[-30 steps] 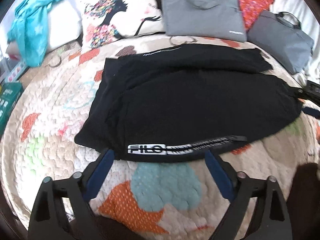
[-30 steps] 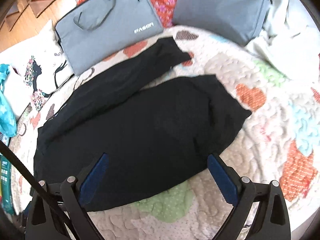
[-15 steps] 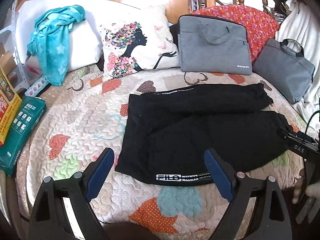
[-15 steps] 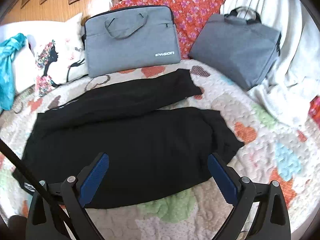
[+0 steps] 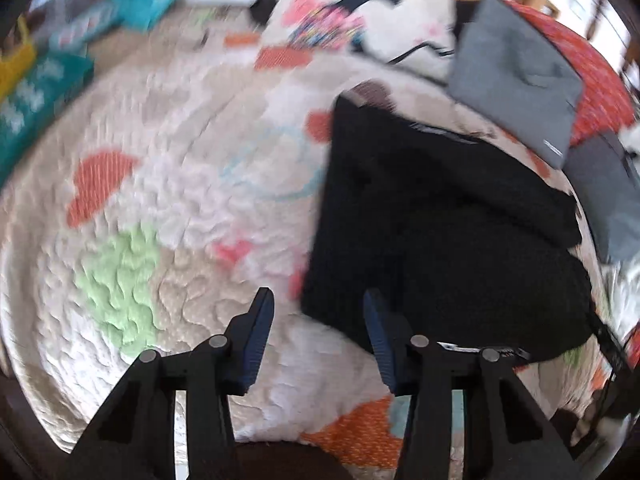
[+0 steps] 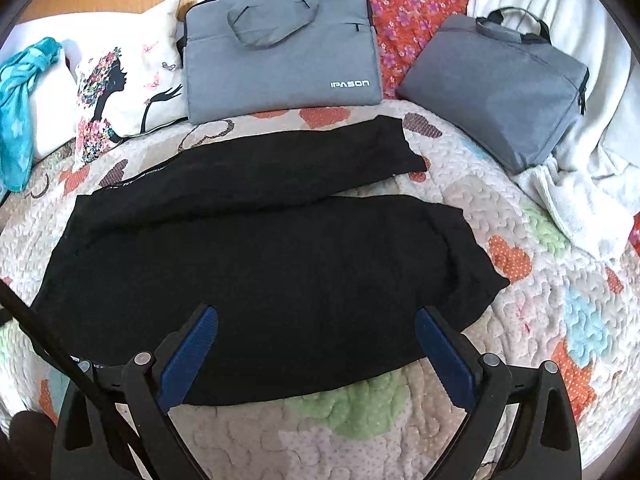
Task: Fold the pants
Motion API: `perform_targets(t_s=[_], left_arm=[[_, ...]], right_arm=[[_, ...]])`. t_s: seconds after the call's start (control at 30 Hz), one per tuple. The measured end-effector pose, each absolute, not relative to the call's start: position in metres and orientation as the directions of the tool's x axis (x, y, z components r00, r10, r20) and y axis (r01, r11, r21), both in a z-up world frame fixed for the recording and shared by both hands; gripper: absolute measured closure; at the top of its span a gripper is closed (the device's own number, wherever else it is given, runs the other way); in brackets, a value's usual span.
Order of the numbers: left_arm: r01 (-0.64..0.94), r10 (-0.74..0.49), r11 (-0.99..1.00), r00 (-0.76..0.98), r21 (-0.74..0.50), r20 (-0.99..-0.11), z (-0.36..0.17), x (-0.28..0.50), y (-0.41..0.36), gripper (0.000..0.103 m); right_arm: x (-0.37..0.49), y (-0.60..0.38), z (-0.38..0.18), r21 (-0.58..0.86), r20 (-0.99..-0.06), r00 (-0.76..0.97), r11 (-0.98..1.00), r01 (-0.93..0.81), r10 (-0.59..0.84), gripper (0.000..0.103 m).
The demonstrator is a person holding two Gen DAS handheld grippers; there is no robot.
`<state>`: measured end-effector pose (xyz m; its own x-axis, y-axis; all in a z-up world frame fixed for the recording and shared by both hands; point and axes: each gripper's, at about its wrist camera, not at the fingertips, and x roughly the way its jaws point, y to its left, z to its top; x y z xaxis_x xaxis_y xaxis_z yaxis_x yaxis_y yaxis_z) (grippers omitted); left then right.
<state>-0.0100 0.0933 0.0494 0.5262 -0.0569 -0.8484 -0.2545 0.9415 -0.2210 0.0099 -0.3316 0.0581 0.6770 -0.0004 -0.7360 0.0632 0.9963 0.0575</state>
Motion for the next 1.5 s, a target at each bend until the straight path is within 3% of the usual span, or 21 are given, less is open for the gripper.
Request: perform_targets(t_s=[0.33, 0.37, 0.4, 0.47, 0.53, 0.57, 0.77, 0.8, 0.83, 0.87, 1.03, 1.13, 1.2, 1.4, 1.5], left_arm=[[-0.227, -0.111, 0.941, 0.498, -0.253, -0.860, 0.030, 0.012, 0.081, 0.049], [-0.215, -0.117, 0.943, 0.499, -0.254, -0.859, 0.030, 0.014, 0.079, 0.052], [-0.208, -0.100, 0.952, 0.488, -0.227, -0.867, 0.030, 0.014, 0.073, 0.064], [-0.211, -0.003, 0.971, 0.471, -0.116, -0.882, 0.029, 0.016, 0.062, 0.076], [-0.222, 0.028, 0.971, 0.468, -0.087, -0.883, 0.033, 0.013, 0.061, 0.080], [-0.230, 0.038, 0.970, 0.472, -0.082, -0.881, 0.036, 0.011, 0.065, 0.090], [-0.254, 0.006, 0.958, 0.480, -0.133, -0.877, 0.044, -0.002, 0.090, 0.095], [-0.275, 0.062, 0.958, 0.466, -0.078, -0.883, 0.043, -0.003, 0.091, 0.103], [-0.300, 0.158, 0.954, 0.461, 0.014, -0.873, 0.043, -0.006, 0.094, 0.103], [-0.312, 0.171, 0.950, 0.456, 0.023, -0.874, 0.042, -0.008, 0.101, 0.103], [-0.358, -0.001, 0.908, 0.517, -0.217, -0.856, 0.050, -0.028, 0.148, 0.103], [-0.342, 0.016, 0.917, 0.549, -0.207, -0.836, 0.067, -0.034, 0.147, 0.089], [-0.316, 0.024, 0.929, 0.574, -0.194, -0.819, 0.081, -0.033, 0.138, 0.070], [-0.172, -0.009, 0.973, 0.635, -0.152, -0.772, 0.113, -0.006, 0.088, 0.051], [-0.090, -0.049, 0.986, 0.642, -0.138, -0.765, 0.121, 0.014, 0.061, 0.050]], right_arm=[[0.017, -0.331, 0.053, 0.058, -0.760, 0.650, 0.997, 0.056, 0.008, 0.002], [0.017, -0.330, 0.053, 0.054, -0.762, 0.648, 0.997, 0.054, 0.006, 0.002], [0.018, -0.329, 0.052, 0.049, -0.764, 0.645, 0.997, 0.053, 0.003, 0.002], [0.018, -0.328, 0.052, 0.043, -0.766, 0.643, 0.998, 0.052, -0.001, 0.002], [0.019, -0.328, 0.050, 0.037, -0.771, 0.636, 0.998, 0.052, -0.005, 0.002], [0.019, -0.328, 0.050, 0.033, -0.774, 0.633, 0.998, 0.053, -0.008, 0.002], [0.021, -0.330, 0.049, 0.029, -0.779, 0.627, 0.998, 0.052, -0.010, 0.002], [0.021, -0.330, 0.048, 0.029, -0.780, 0.625, 0.998, 0.052, -0.010, 0.002], [0.021, -0.330, 0.048, 0.028, -0.781, 0.624, 0.998, 0.053, -0.011, 0.002], [0.021, -0.330, 0.048, 0.029, -0.781, 0.625, 0.998, 0.052, -0.010, 0.002], [0.020, -0.331, 0.048, 0.039, -0.780, 0.625, 0.998, 0.048, 0.000, 0.002], [0.021, -0.331, 0.048, 0.040, -0.785, 0.620, 0.998, 0.046, 0.003, 0.002], [0.022, -0.330, 0.048, 0.039, -0.787, 0.617, 0.998, 0.042, 0.005, 0.002], [0.024, -0.333, 0.047, 0.061, -0.791, 0.612, 0.997, 0.038, 0.025, 0.002], [0.026, -0.336, 0.045, 0.097, -0.799, 0.598, 0.995, 0.023, 0.064, 0.002]])
